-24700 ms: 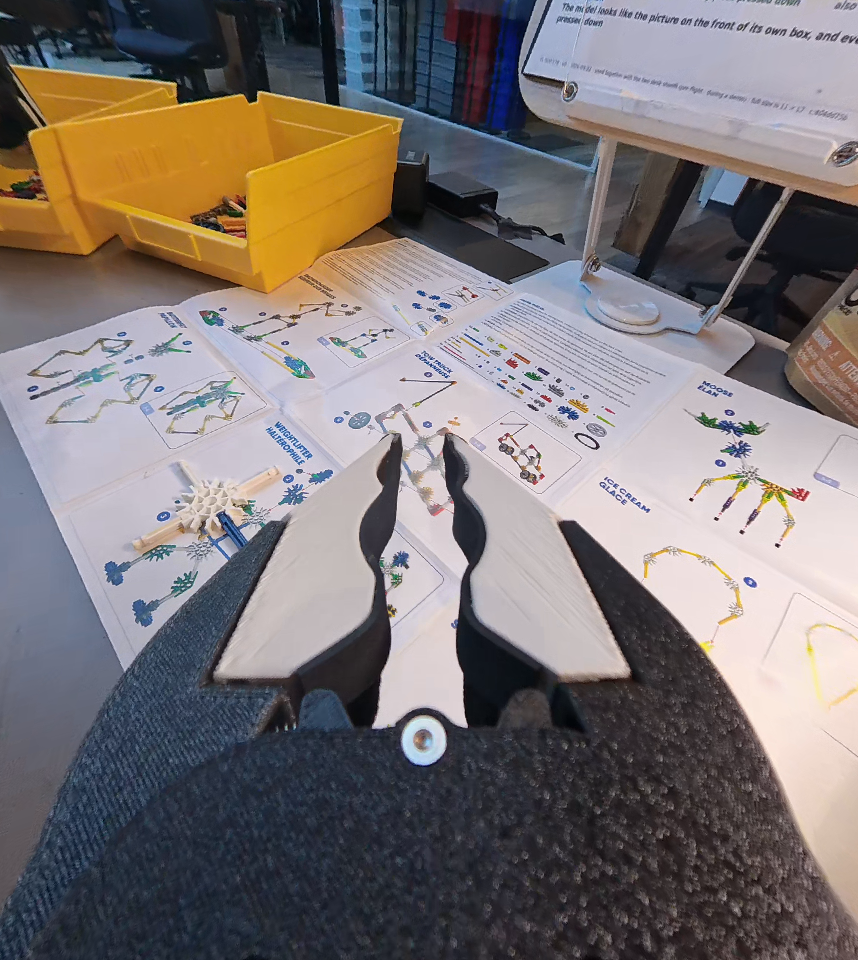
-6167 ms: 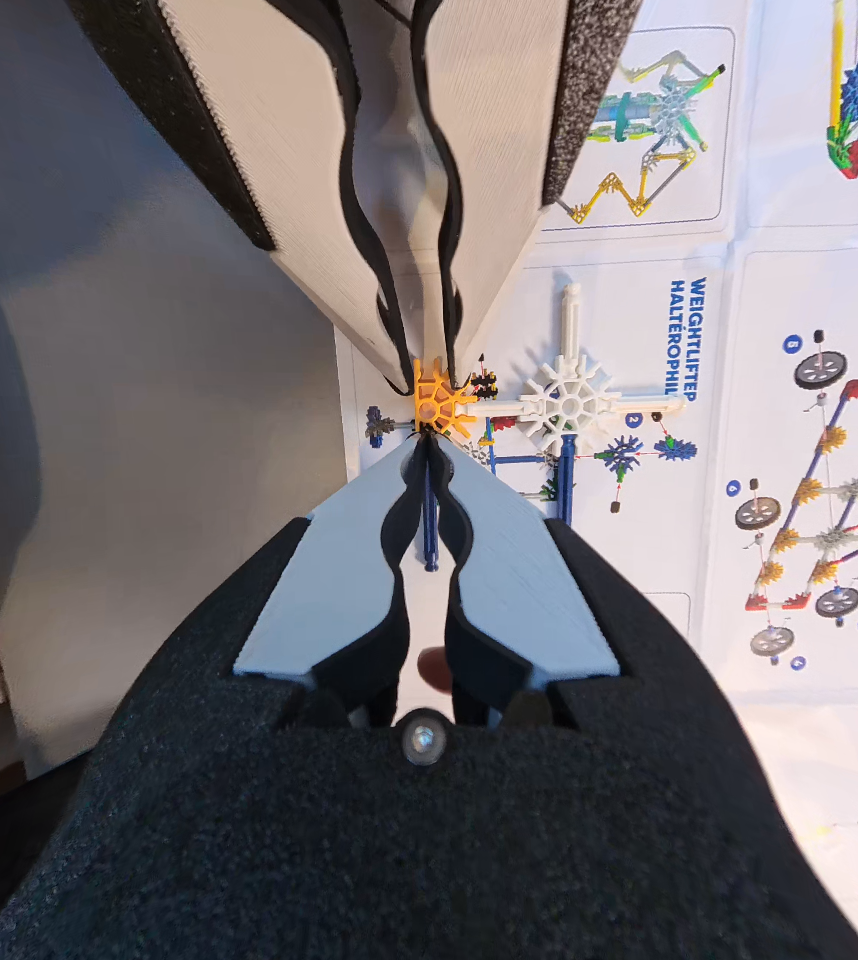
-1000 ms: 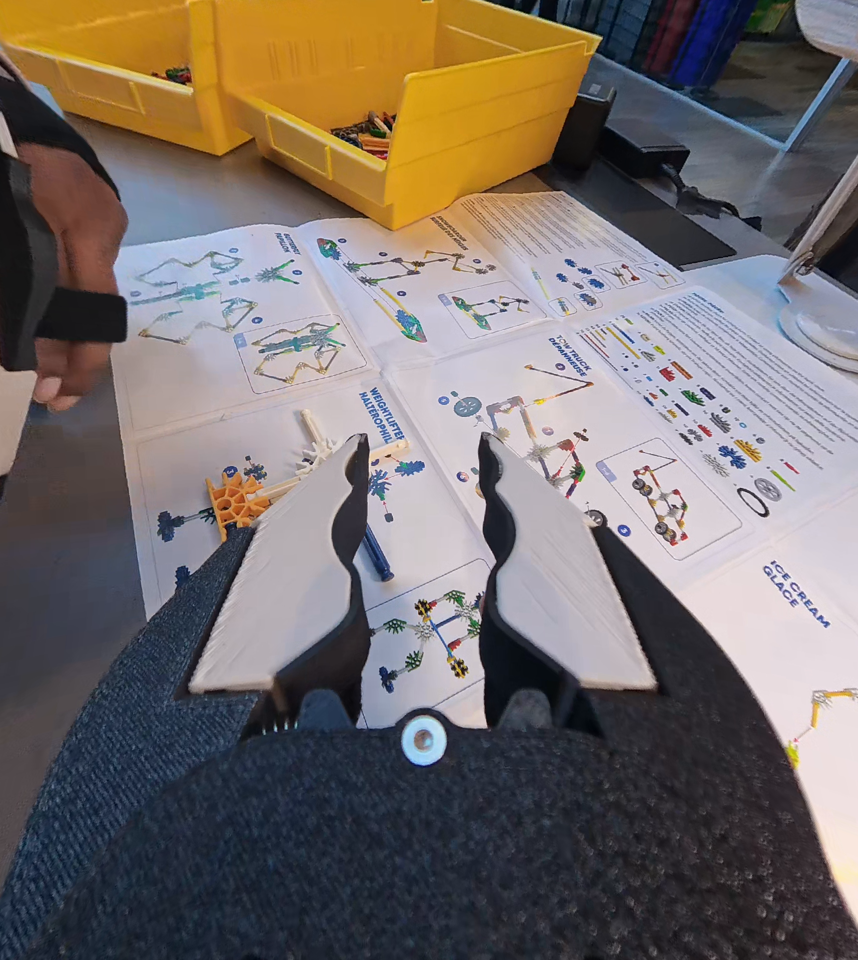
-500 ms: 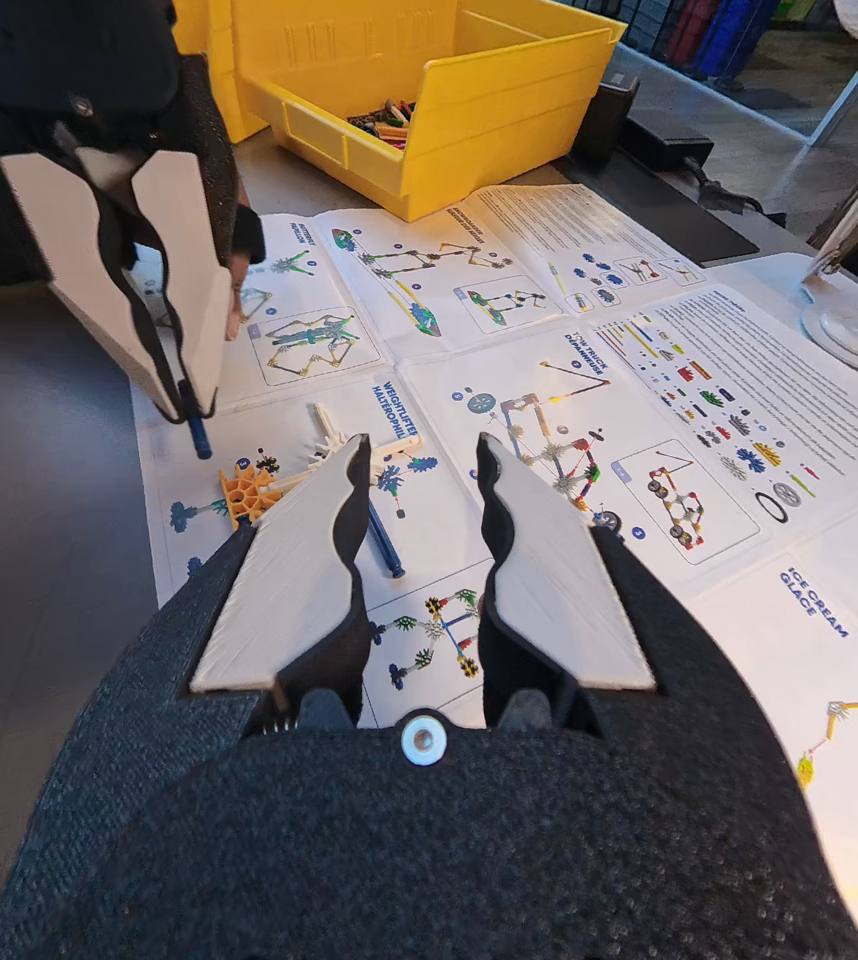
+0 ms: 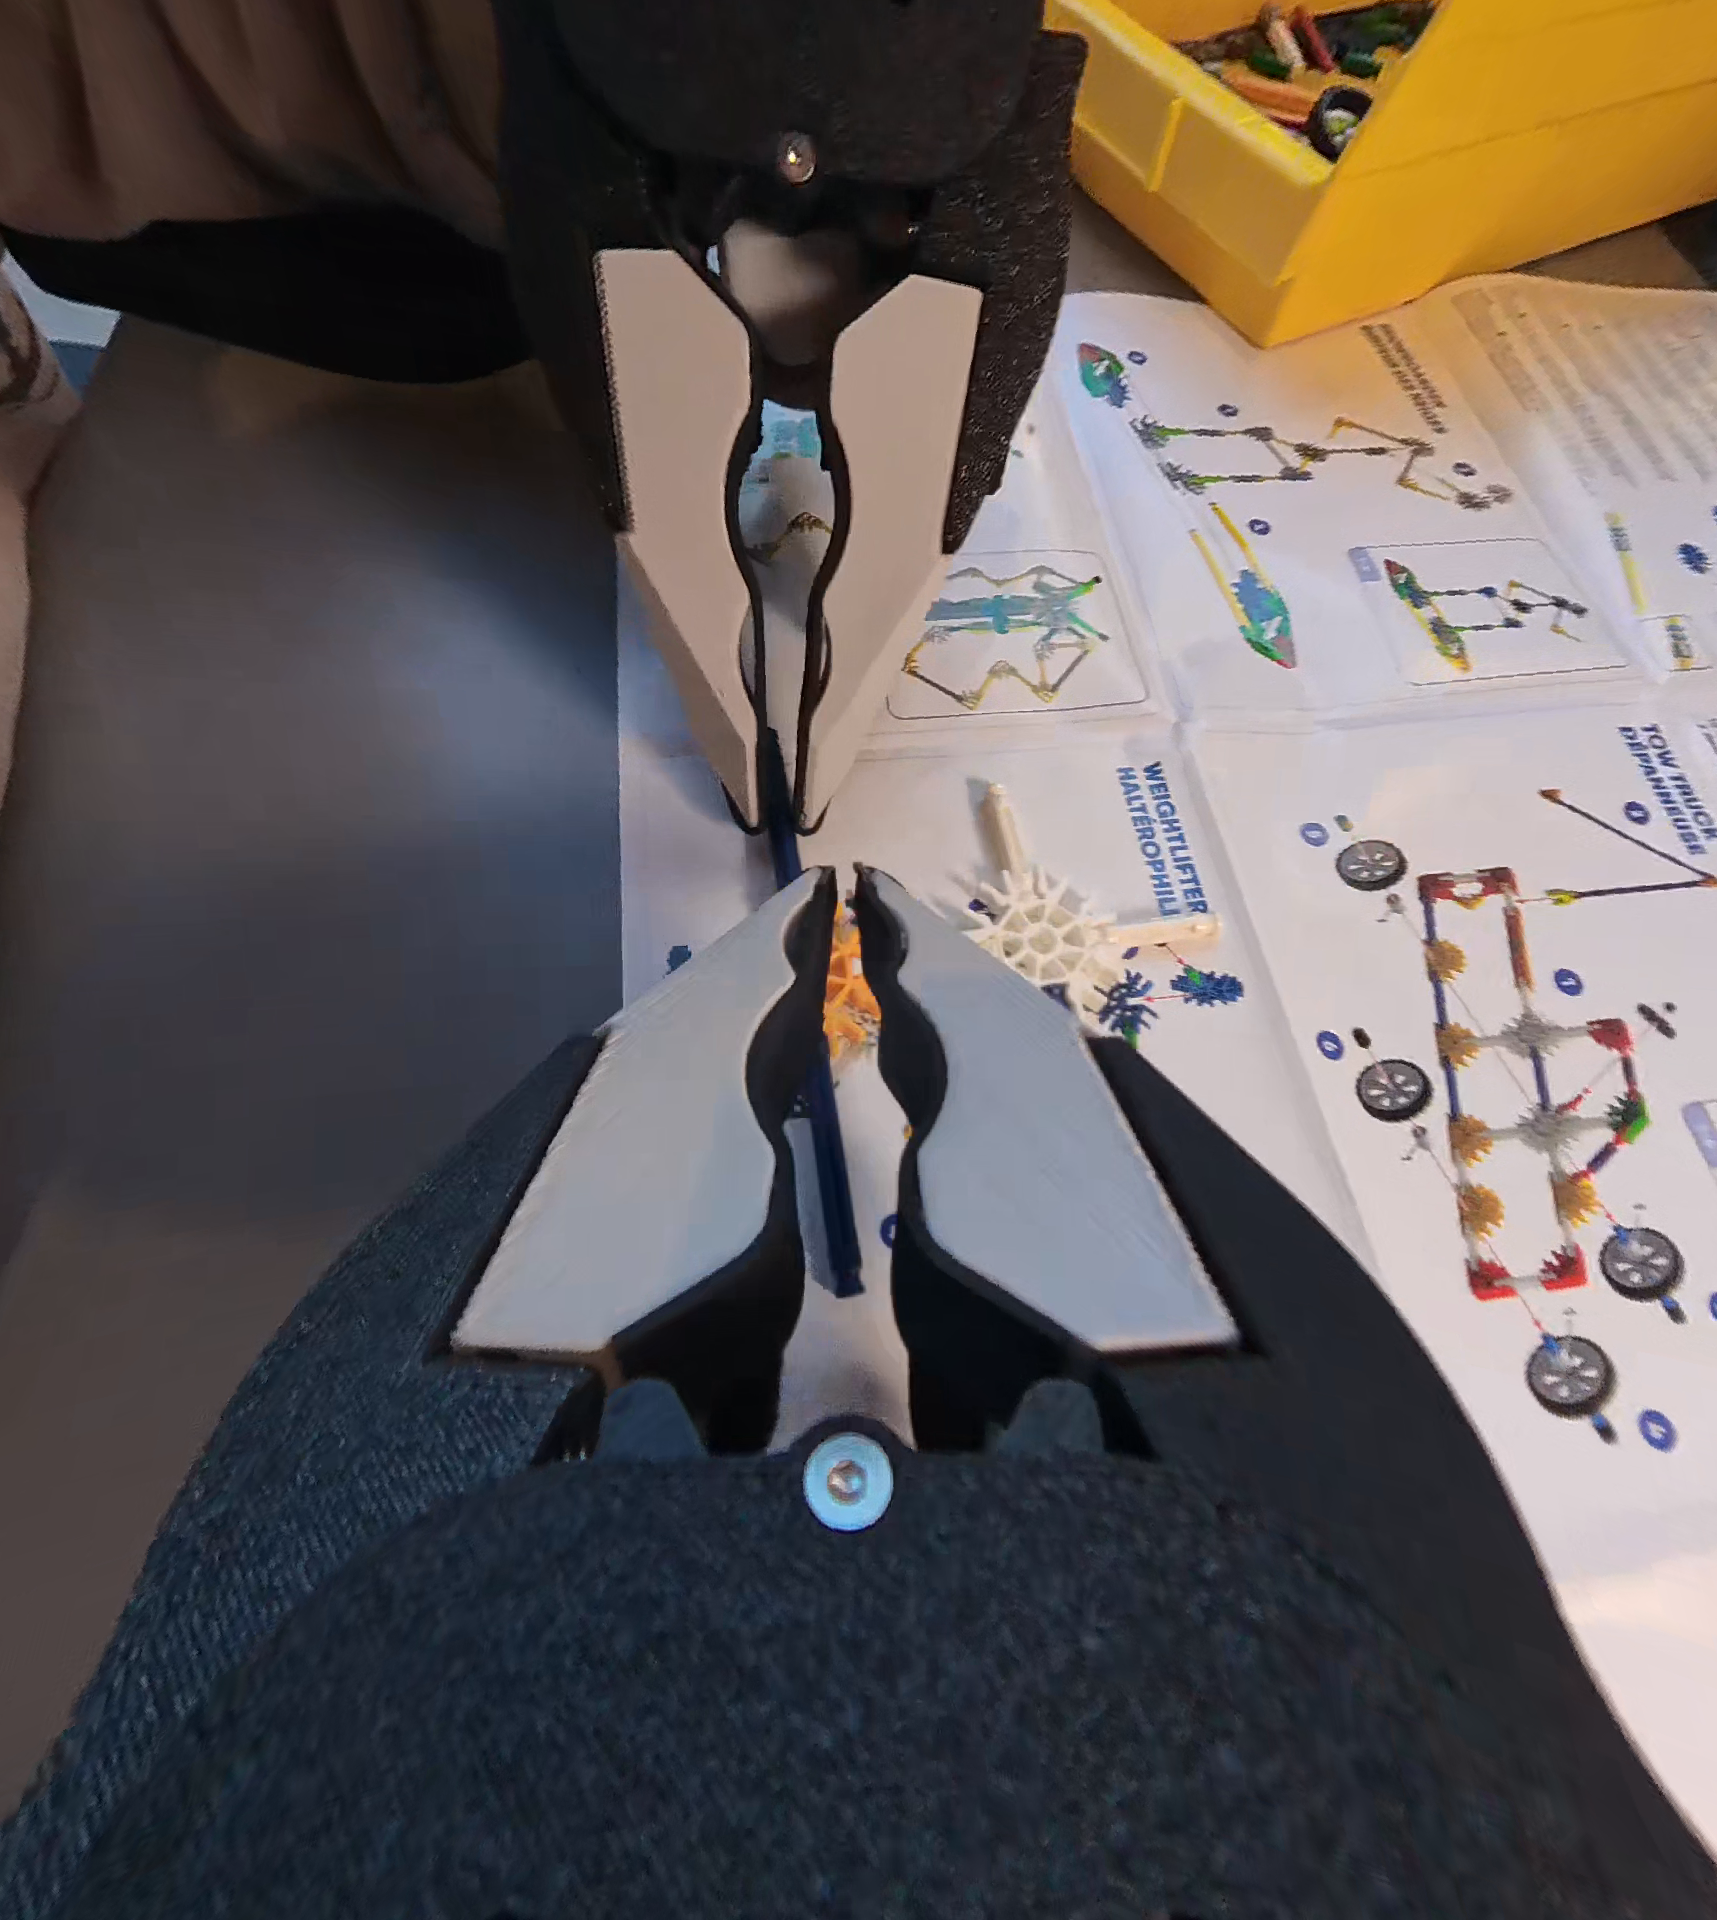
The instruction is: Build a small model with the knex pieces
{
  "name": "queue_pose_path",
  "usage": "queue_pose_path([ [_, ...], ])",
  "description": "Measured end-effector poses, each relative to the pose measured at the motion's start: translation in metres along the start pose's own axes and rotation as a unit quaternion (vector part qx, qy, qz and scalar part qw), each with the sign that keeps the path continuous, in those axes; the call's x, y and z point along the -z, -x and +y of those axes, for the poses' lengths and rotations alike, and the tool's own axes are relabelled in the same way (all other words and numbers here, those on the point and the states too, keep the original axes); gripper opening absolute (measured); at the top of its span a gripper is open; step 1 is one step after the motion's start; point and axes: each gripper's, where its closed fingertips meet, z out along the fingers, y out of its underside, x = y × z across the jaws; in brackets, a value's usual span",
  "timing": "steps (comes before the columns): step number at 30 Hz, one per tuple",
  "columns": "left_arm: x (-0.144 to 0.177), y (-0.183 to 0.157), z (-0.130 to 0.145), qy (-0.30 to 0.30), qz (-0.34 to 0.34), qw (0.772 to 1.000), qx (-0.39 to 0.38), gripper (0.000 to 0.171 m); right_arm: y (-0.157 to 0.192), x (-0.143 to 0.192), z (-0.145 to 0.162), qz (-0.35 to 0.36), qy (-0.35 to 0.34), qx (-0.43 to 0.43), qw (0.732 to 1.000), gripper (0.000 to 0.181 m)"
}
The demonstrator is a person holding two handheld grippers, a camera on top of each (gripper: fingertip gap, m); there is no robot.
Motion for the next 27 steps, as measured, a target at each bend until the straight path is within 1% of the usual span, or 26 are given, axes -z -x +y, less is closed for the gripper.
queue_pose_path([
  [3, 0.000, 0.000, 0.000, 0.001, 0.002, 1.000, -0.002, 0.003, 0.007, -0.009, 0.008, -0.008, 0.038, 0.004, 0.999, 0.000],
  [7, 0.000, 0.000, 0.000, 0.003, 0.004, 1.000, -0.003, 0.003, 0.011, -0.015, 0.014, -0.013, 0.068, 0.013, 0.998, 0.000],
  [13, 0.000, 0.001, 0.000, 0.001, 0.009, 1.000, -0.002, 0.003, 0.012, -0.016, 0.015, -0.037, 0.111, -0.018, 0.993, 0.000],
  [19, 0.001, 0.001, -0.002, -0.013, 0.012, 1.000, 0.008, 0.003, 0.013, -0.016, 0.016, -0.045, 0.156, -0.012, 0.987, 0.000],
  [23, 0.001, 0.001, -0.002, -0.019, 0.012, 1.000, 0.014, 0.003, 0.013, -0.016, 0.017, -0.043, 0.188, 0.009, 0.981, 0.000],
  [27, 0.001, 0.001, -0.002, -0.022, 0.010, 1.000, 0.015, 0.003, 0.014, -0.016, 0.017, -0.051, 0.207, 0.017, 0.977, 0.000],
])
